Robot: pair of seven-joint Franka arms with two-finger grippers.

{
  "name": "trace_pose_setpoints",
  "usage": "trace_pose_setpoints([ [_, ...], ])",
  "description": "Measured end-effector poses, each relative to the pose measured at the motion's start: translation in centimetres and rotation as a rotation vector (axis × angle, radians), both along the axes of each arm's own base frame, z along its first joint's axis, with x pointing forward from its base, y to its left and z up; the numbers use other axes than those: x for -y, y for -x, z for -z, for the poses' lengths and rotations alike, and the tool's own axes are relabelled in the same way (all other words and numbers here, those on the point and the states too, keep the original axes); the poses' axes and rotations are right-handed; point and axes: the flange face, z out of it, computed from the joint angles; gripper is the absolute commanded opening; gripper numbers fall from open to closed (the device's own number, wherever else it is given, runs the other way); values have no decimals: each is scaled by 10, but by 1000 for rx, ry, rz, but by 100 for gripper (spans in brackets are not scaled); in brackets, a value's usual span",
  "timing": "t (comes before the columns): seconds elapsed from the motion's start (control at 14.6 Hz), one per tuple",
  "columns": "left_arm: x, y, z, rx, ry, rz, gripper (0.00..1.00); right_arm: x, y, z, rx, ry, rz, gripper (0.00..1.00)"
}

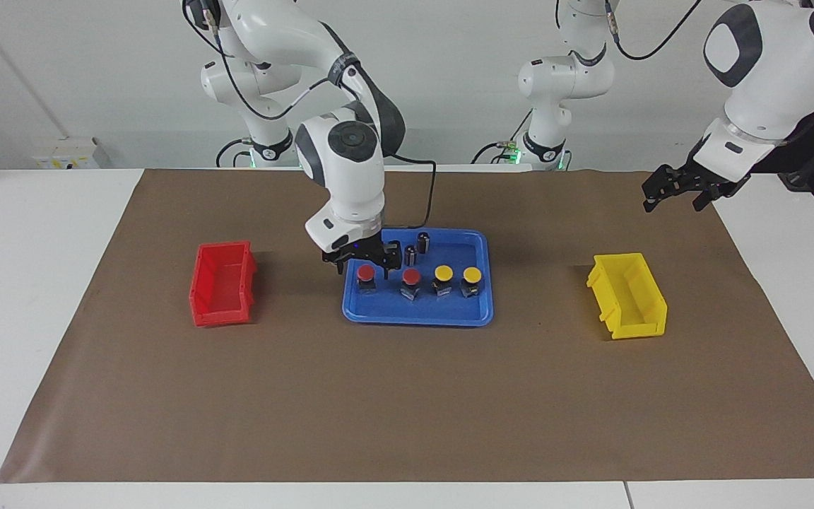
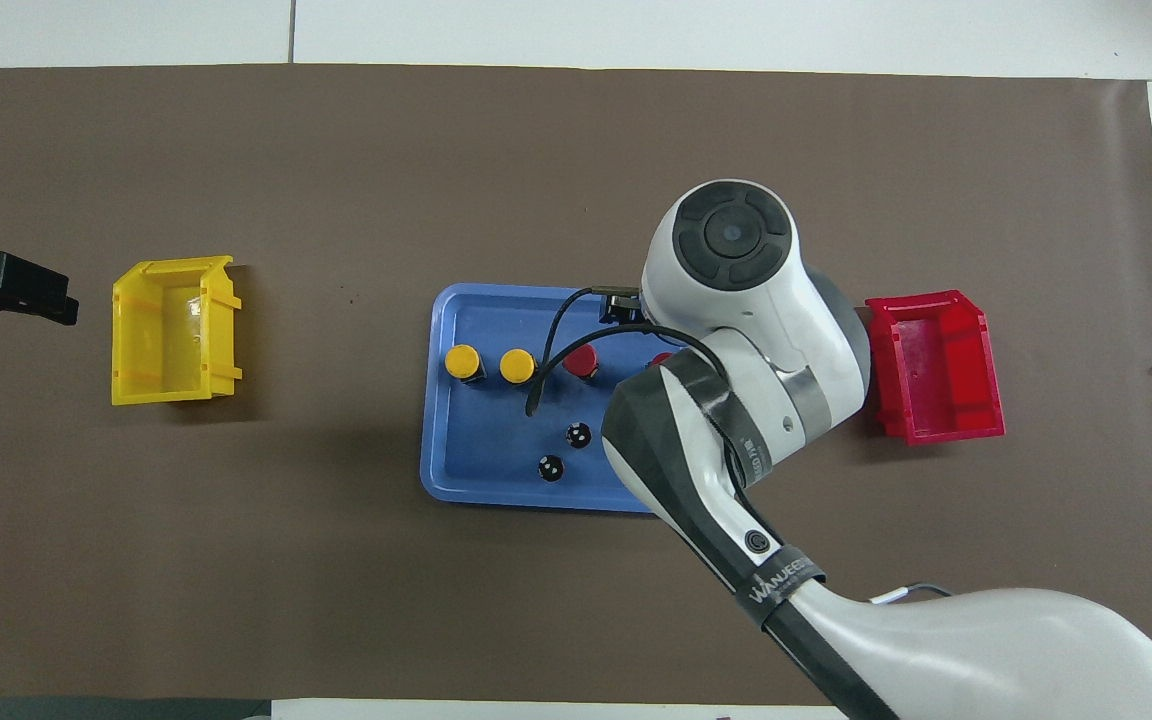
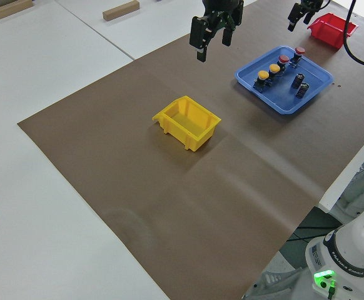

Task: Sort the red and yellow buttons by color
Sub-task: 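Grasp the red button with the right gripper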

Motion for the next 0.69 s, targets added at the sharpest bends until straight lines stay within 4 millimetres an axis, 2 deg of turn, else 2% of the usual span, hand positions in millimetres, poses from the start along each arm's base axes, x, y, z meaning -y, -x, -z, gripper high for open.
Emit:
trace_pose_setpoints([
  [0.21, 0, 0, 0, 0, 0, 0, 100, 5, 9, 25, -5, 12, -9, 98],
  [0.69, 0, 0, 0, 0, 0, 0, 100, 7, 20, 41, -20, 23, -40, 77],
])
